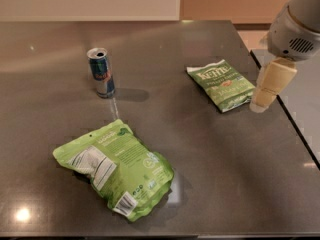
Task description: Move green jalapeno chip bag near green rice chip bag
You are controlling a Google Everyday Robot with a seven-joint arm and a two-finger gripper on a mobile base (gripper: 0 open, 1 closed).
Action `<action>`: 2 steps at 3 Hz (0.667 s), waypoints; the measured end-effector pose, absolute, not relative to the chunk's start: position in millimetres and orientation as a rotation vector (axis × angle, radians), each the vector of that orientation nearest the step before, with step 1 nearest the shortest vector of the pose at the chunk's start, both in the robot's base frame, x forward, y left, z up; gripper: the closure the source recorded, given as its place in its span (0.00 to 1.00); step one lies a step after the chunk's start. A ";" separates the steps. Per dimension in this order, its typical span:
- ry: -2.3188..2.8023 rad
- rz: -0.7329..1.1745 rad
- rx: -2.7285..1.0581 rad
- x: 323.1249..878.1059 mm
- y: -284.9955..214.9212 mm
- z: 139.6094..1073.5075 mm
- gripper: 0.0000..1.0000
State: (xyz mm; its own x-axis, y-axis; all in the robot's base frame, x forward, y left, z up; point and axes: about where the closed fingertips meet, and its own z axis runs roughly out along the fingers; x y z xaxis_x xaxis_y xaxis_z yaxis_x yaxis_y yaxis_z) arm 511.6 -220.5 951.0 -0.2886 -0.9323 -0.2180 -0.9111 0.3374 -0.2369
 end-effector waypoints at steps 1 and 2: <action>2.300 -0.094 -1.605 538.8 -224.6 927.6 0.00; 2.307 -0.079 -1.596 561.3 -226.5 904.6 0.00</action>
Offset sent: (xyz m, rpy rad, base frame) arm 0.0783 -0.0105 -0.0765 0.0352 0.0098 -0.0410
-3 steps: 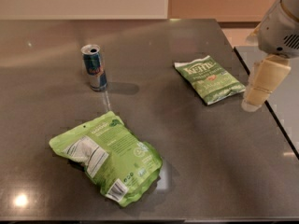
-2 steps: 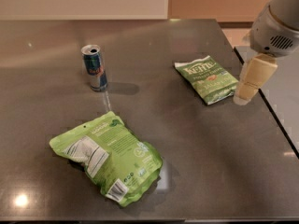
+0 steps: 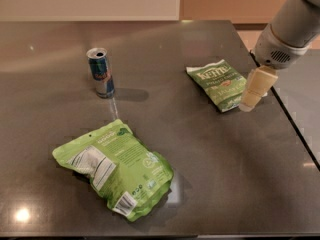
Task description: Move green jalapeno chip bag near green rice chip bag
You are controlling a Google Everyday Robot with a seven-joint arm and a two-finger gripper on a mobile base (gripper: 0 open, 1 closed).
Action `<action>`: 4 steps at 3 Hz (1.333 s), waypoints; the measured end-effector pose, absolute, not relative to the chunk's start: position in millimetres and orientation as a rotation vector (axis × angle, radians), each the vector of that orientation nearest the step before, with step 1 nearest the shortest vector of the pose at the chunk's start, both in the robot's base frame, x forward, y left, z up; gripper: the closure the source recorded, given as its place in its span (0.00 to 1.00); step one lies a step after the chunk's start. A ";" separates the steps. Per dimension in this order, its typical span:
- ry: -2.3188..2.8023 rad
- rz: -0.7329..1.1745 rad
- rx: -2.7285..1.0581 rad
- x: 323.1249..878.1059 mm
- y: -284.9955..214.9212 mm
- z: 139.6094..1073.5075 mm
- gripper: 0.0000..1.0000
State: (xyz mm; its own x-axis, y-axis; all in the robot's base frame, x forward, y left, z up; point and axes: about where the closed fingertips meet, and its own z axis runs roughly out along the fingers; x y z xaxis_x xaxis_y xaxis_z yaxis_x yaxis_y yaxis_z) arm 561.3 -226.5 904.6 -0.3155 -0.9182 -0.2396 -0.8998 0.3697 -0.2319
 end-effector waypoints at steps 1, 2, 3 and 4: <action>2.353 -0.036 -1.591 581.0 -229.7 877.3 0.00; 2.416 0.000 -1.574 598.0 -237.6 853.0 0.00; 2.460 0.007 -1.567 612.9 -246.6 834.2 0.00; 2.485 0.023 -1.552 622.2 -251.3 824.8 0.00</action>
Offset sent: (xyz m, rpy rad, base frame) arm 0.0581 -0.0233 -0.0798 0.0107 0.1655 -0.0905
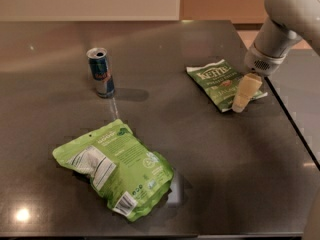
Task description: Move green jalapeno chip bag near green rice chip bag
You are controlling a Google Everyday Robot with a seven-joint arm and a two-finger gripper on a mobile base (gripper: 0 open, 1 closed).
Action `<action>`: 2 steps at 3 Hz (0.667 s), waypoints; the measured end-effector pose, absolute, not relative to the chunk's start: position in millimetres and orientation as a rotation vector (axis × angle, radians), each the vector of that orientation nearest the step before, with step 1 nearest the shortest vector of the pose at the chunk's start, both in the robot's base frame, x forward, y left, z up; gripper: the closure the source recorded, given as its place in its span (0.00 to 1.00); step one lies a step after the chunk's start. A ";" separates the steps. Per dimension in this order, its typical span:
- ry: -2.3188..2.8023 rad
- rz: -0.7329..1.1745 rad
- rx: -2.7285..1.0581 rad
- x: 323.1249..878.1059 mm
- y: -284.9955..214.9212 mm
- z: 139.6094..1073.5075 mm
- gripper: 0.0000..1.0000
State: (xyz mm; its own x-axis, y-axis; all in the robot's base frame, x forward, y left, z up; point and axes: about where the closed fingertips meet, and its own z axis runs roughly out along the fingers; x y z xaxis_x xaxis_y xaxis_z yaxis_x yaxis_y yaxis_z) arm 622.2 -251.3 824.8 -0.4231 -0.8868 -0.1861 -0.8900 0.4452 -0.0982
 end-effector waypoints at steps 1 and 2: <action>2.496 0.059 -1.538 625.4 -248.8 824.7 0.17; 2.493 0.103 -1.529 626.0 -245.1 828.4 0.39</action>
Offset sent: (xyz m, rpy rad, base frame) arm 0.0016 0.0087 0.0150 0.0845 0.0406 -0.0131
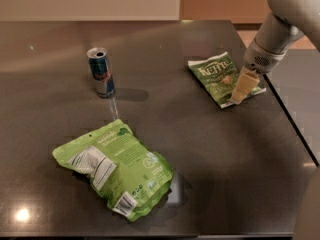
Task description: Move green jalapeno chip bag near green rice chip bag
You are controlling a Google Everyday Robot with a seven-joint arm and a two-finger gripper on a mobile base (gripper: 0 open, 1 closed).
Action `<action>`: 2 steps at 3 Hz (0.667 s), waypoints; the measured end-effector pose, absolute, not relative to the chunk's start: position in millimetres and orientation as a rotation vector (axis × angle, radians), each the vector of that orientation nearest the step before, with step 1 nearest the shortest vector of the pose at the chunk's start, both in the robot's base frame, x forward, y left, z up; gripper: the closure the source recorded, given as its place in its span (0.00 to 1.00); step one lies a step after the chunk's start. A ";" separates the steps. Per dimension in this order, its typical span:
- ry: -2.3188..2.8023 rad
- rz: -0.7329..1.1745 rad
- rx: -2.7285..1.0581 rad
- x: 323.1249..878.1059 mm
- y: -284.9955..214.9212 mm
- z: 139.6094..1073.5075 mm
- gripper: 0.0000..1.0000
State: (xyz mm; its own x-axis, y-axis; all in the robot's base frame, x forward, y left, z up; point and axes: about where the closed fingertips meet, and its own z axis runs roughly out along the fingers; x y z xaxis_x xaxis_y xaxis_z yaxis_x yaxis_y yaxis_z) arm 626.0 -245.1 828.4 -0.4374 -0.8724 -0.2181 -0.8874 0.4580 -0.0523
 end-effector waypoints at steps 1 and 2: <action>2.499 0.134 -1.515 624.4 -243.6 832.0 0.63; 2.474 0.182 -1.506 615.4 -234.0 849.0 0.95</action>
Offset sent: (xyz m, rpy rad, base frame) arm -0.0223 0.0162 0.0410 0.0888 0.0086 0.0044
